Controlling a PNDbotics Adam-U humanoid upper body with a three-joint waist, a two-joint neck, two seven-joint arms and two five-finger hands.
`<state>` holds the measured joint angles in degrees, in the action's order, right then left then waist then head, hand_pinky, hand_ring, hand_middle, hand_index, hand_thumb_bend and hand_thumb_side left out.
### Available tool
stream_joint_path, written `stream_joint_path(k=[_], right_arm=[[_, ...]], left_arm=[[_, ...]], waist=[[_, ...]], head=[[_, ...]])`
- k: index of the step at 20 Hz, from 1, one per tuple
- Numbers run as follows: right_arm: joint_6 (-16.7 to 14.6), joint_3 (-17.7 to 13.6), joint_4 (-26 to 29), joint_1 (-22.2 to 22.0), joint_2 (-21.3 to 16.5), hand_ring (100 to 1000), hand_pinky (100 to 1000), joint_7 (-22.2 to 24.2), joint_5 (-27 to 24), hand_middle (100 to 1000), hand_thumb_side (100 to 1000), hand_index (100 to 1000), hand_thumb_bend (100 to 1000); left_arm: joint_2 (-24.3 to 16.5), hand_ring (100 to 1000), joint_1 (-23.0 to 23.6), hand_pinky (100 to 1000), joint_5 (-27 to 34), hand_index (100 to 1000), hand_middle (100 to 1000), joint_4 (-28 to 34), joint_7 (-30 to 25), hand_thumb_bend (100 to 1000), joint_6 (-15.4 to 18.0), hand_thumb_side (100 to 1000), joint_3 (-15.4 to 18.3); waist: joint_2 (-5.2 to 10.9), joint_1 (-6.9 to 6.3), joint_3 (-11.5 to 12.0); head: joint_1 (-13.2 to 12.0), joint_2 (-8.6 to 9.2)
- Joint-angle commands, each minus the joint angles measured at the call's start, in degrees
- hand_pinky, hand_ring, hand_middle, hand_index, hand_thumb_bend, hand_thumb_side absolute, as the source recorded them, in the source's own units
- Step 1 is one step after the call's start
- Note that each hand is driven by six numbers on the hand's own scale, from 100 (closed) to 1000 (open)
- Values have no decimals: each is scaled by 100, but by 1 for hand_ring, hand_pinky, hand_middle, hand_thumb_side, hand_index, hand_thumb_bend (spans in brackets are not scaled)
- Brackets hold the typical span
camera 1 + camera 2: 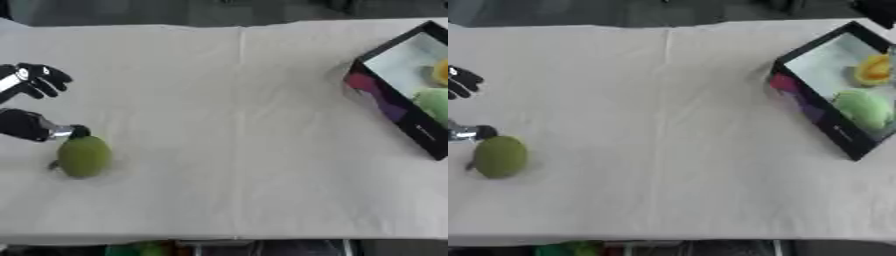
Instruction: Pick up the objects with one hand, pass them to the other hand, and then place them into the box on the other side of the table.
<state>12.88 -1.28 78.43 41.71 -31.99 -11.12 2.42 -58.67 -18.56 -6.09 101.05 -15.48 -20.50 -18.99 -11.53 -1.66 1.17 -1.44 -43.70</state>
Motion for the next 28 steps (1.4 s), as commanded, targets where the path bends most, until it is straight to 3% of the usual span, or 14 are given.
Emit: stream_joint_path(k=[1,6,11,13,21,22,25,28], right_arm=[[-3,-4,79,51,-102,943,1000,-10,-11,910,296,917,100],[-6,-27,64,-18,-104,942,1000,-15,-30,908,302,915,100],[-27,-30,87,-30,-84,940,1000,-27,-65,906,300,913,100],[-30,-28,89,-37,-74,939,1000,-25,-69,905,303,912,100],[-20,-23,66,-81,-29,936,1000,3,-64,902,312,908,100],[-18,-27,64,-83,-26,936,1000,2,-66,902,314,908,100],[-13,-36,57,-86,-30,935,1000,-13,-71,902,314,907,100],[-13,-39,46,-89,-37,935,1000,-24,-77,901,314,912,100]], left_arm=[[-223,792,-51,802,-288,830,759,-188,-296,771,-98,252,-115],[-27,805,-154,799,-742,827,770,-643,-726,783,-162,184,-158],[272,800,-262,796,-1195,823,761,-1071,-1031,757,-28,151,-233],[413,792,-331,787,-1380,811,754,-1252,-1154,724,62,100,-262],[900,774,-586,770,-2194,767,736,-1676,-1067,675,401,100,-362],[935,762,-592,760,-2290,698,714,-1690,-1096,503,438,100,-365],[959,705,-563,720,-2385,586,640,-1647,-1238,212,507,100,-341],[874,666,-502,689,-2294,532,601,-1455,-1354,205,460,100,-216]], waist=[[132,1,-5],[130,14,-1],[129,27,-3],[129,28,-2],[126,36,2],[124,36,3],[125,39,11],[130,42,25]], head=[[-39,-31],[-46,-27],[-56,-15],[-64,-7],[-74,-5],[-79,-5],[-72,-7],[-61,6]])
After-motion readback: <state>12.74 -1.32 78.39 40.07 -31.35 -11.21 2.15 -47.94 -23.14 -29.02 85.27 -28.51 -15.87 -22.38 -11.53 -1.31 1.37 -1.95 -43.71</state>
